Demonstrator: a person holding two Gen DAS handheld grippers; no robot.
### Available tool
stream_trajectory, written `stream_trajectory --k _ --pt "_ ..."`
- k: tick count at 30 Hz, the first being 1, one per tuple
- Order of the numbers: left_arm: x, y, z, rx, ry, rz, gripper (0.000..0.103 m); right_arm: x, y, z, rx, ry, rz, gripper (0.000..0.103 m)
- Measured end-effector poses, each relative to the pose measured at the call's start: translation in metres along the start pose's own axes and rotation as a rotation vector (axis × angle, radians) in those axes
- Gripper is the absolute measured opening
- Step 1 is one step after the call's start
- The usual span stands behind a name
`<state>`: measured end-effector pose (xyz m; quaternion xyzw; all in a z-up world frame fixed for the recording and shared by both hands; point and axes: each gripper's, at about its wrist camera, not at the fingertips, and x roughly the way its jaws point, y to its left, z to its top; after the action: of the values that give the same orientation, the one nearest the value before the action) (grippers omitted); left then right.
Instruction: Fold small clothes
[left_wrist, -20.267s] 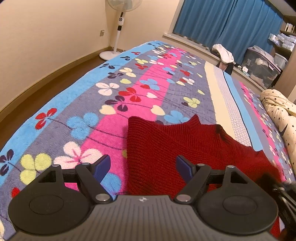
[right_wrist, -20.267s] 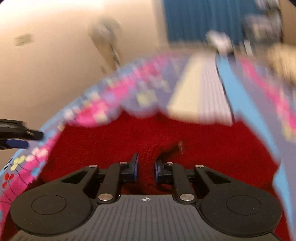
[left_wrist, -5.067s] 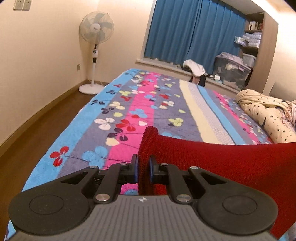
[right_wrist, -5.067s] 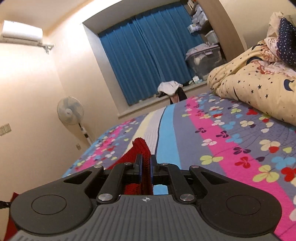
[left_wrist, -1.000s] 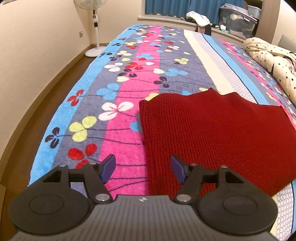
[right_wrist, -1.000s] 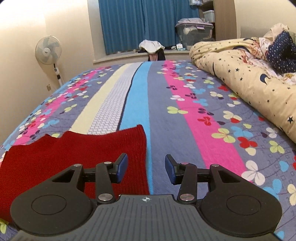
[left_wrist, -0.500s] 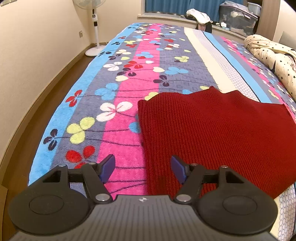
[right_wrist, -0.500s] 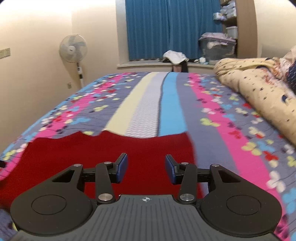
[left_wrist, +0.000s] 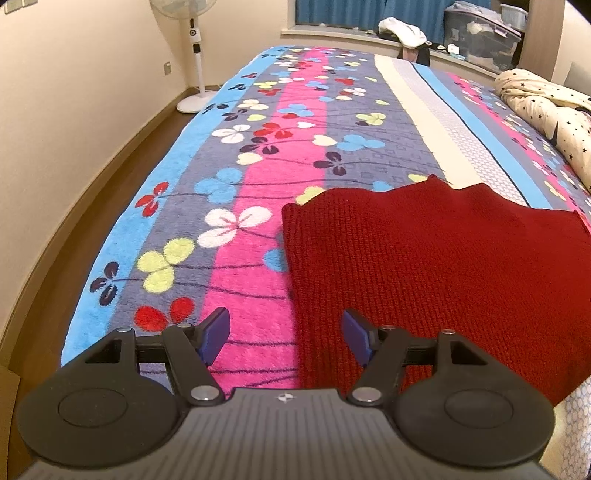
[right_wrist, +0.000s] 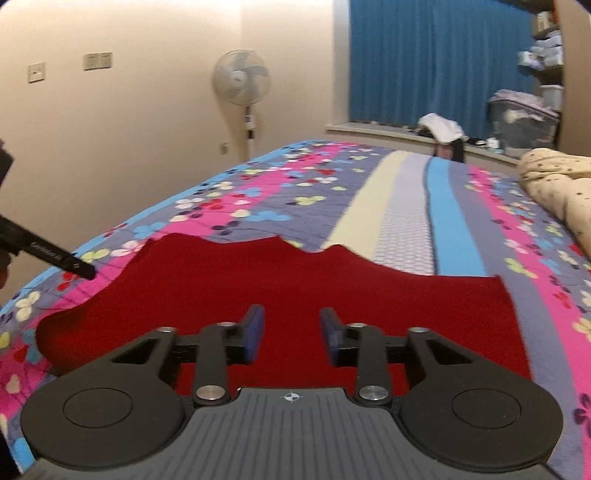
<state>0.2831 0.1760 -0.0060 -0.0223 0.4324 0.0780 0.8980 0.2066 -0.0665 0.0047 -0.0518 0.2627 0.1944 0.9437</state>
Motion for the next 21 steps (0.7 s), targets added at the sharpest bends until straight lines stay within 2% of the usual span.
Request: stream_trajectory --k 9,15,17,21 --pt "0.009 0.002 0.002 -0.012 0.015 0.02 0.072 0.015 0.024 -0.002 -0.054 -0.002 0.059 0.02" --pt "0.014 0.003 0.005 -0.023 0.025 0.025 0.072 0.017 0.053 -0.008 -0.136 -0.006 0.103 0.021" --pt "0.016 0.003 0.006 -0.024 0.028 0.025 0.072 0.017 0.063 -0.009 -0.155 -0.002 0.132 0.024" --pt "0.018 0.002 0.008 -0.03 0.033 0.021 0.073 0.016 0.084 -0.015 -0.214 -0.009 0.205 0.044"
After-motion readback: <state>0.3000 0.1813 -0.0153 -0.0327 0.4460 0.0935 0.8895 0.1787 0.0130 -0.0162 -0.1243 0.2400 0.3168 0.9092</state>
